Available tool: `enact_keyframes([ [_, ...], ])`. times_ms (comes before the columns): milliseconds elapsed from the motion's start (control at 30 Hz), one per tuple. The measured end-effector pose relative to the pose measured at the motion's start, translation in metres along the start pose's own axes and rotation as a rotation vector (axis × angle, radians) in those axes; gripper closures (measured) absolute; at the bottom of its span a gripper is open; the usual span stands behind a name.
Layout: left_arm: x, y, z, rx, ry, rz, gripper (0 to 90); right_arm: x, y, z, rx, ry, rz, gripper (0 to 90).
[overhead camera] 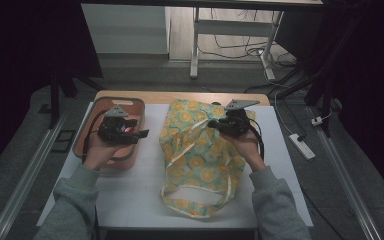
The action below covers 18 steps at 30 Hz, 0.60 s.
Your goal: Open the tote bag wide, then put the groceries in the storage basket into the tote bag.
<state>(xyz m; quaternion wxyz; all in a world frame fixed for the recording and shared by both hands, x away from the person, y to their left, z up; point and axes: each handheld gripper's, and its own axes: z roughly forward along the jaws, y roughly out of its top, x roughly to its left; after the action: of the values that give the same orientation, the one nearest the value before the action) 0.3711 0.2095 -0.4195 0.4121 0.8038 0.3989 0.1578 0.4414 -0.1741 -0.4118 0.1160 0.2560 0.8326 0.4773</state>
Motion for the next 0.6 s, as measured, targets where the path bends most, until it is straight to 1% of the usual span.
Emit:
enact_keyframes([
  [233, 0.020, -0.005, -0.007, 0.013, 0.037, -0.052, 34.9, 0.002, -0.004, -0.001, 0.013, -0.005, -0.009, 89.5],
  [333, 0.025, -0.006, -0.006, 0.033, 0.052, -0.064, 34.4, 0.003, -0.005, -0.002, 0.016, -0.008, -0.010, 89.5],
  [433, 0.029, -0.007, -0.004, 0.062, 0.089, -0.068, 32.8, 0.004, -0.005, -0.003, 0.015, -0.009, -0.014, 89.5],
  [600, 0.038, -0.008, 0.001, 0.094, 0.117, -0.086, 31.4, 0.007, -0.003, -0.003, 0.017, -0.006, -0.027, 89.5],
])
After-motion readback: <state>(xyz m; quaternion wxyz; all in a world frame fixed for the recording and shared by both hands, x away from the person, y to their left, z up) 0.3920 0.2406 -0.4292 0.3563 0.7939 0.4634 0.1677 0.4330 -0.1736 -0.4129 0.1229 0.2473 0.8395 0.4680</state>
